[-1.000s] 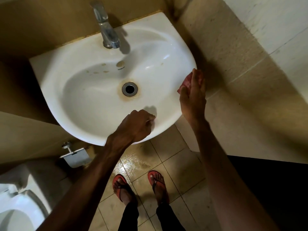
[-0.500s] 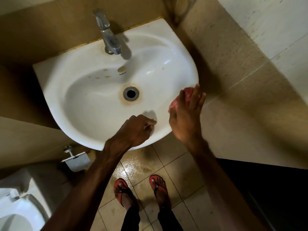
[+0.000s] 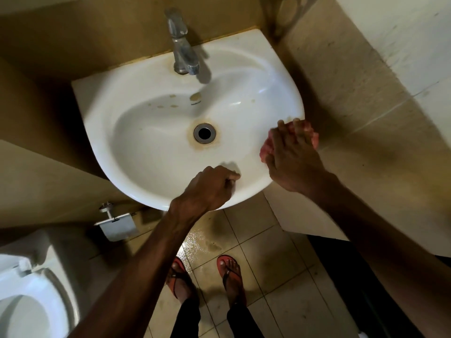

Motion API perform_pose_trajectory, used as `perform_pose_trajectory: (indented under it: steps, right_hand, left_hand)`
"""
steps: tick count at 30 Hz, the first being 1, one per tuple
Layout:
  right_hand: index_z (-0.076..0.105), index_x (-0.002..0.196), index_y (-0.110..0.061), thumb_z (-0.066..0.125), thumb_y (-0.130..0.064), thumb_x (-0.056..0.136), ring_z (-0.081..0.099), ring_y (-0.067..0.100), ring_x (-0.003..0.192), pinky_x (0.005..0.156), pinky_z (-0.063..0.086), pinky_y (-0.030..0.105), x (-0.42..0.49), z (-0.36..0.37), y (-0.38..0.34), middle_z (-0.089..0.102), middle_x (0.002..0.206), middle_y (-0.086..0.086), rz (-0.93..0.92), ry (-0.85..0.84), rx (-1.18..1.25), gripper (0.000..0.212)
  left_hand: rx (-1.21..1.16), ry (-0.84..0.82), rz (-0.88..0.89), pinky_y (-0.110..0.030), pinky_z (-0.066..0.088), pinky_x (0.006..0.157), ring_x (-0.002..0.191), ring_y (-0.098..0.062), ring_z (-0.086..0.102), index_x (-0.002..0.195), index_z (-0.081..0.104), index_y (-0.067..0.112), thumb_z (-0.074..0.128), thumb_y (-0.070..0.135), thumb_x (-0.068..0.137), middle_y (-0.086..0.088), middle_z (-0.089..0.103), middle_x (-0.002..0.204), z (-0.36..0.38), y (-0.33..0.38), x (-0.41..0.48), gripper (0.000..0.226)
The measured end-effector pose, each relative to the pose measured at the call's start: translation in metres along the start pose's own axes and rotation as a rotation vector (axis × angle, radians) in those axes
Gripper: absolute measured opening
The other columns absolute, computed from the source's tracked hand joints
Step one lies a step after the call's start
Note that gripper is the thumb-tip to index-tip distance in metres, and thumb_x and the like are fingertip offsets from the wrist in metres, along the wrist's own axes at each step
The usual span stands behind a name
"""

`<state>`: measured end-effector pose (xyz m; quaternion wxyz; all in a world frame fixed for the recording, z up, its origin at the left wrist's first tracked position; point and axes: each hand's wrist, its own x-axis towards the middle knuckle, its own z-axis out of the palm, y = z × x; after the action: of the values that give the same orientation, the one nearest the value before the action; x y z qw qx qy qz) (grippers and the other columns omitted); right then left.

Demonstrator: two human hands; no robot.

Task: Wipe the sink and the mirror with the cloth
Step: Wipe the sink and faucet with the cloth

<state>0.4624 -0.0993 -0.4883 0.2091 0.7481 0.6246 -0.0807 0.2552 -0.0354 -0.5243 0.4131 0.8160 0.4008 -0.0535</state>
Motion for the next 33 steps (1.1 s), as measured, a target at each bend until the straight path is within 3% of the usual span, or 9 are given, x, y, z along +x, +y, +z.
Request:
perform_pose_trajectory:
  steps: [6,9,14,17,20,22,28,30,33]
  right_hand:
    - [0.020,0.164,-0.006,0.028,-0.039,0.107,0.005,0.041,0.161,0.131,0.003,0.057,0.039,0.001,-0.014,0.010,0.174,0.019,0.039,-0.102,-0.055,0.066]
    - [0.008,0.164,-0.003,0.030,-0.038,0.106,0.000,0.043,0.161,0.131,-0.001,0.054,0.069,0.004,-0.027,0.000,0.174,0.020,0.023,-0.157,-0.040,0.071]
    - [0.008,0.164,-0.003,0.042,-0.037,0.108,0.003,0.045,0.160,0.130,0.006,0.056,0.081,0.014,-0.064,0.001,0.174,0.021,-0.193,-0.164,0.083,0.074]
    - [0.025,0.161,-0.010,0.046,-0.038,0.106,0.018,0.044,0.157,0.126,0.016,0.060,0.079,0.013,-0.064,0.017,0.172,0.019,-0.351,-0.229,0.117,0.065]
    - [0.046,0.148,-0.014,0.041,-0.031,0.107,0.042,0.040,0.144,0.116,0.031,0.066,0.073,0.007,-0.047,0.044,0.157,0.015,-0.473,-0.226,0.101,0.045]
    - [0.050,0.147,-0.013,0.041,-0.025,0.109,0.047,0.038,0.140,0.112,0.038,0.065,0.074,0.005,-0.034,0.048,0.153,0.014,-0.527,-0.208,0.036,0.041]
    - [0.043,0.154,-0.023,0.044,-0.025,0.104,0.033,0.033,0.153,0.126,0.019,0.054,0.088,-0.004,-0.019,0.036,0.165,0.009,-0.288,-0.134,0.102,0.050]
    - [0.053,0.143,-0.028,0.046,-0.032,0.098,0.043,0.034,0.144,0.118,0.028,0.058,0.082,-0.007,-0.036,0.049,0.155,0.006,-0.304,-0.148,0.106,0.046]
    - [0.054,0.143,-0.028,0.044,-0.037,0.103,0.047,0.030,0.143,0.114,0.032,0.061,0.068,-0.003,-0.056,0.050,0.155,0.003,-0.436,-0.225,0.180,0.043]
  left_hand:
    - [-0.022,-0.026,-0.007,-0.032,0.046,0.112,0.127,-0.022,0.062,0.134,0.067,0.020,0.053,0.018,0.102,0.001,0.066,0.137,-0.004,0.001,0.000,0.035]
    - [-0.017,-0.023,0.007,-0.032,0.047,0.112,0.126,-0.024,0.063,0.134,0.067,0.018,0.053,0.017,0.102,-0.001,0.067,0.137,-0.004,0.003,-0.002,0.035]
    - [0.003,-0.028,0.027,-0.037,0.054,0.101,0.114,-0.028,0.069,0.127,0.071,0.012,0.052,0.018,0.102,-0.006,0.072,0.127,-0.003,0.001,0.000,0.032]
    - [0.016,-0.045,0.011,-0.034,0.056,0.093,0.106,-0.029,0.070,0.122,0.071,0.012,0.049,0.018,0.102,-0.008,0.074,0.119,-0.003,0.000,0.000,0.030]
    - [0.001,-0.074,0.030,-0.026,0.048,0.096,0.115,-0.028,0.067,0.128,0.069,0.016,0.050,0.014,0.102,-0.004,0.071,0.129,-0.008,0.001,0.000,0.033]
    - [0.000,-0.099,0.031,-0.026,0.044,0.105,0.126,-0.025,0.062,0.134,0.066,0.018,0.051,0.014,0.102,-0.001,0.065,0.139,-0.012,0.002,0.002,0.036]
    - [-0.033,-0.104,-0.004,-0.025,0.036,0.115,0.138,-0.020,0.053,0.137,0.064,0.017,0.052,0.014,0.102,0.001,0.058,0.147,-0.017,0.005,-0.004,0.037]
    - [0.007,-0.103,-0.043,-0.030,0.045,0.110,0.127,-0.025,0.061,0.126,0.072,0.017,0.054,0.018,0.100,-0.003,0.066,0.136,-0.020,0.005,-0.006,0.031]
    - [0.128,-0.057,-0.125,-0.036,0.055,0.084,0.101,-0.033,0.069,0.105,0.072,0.015,0.054,0.026,0.096,-0.008,0.072,0.108,-0.028,0.005,-0.011,0.023]
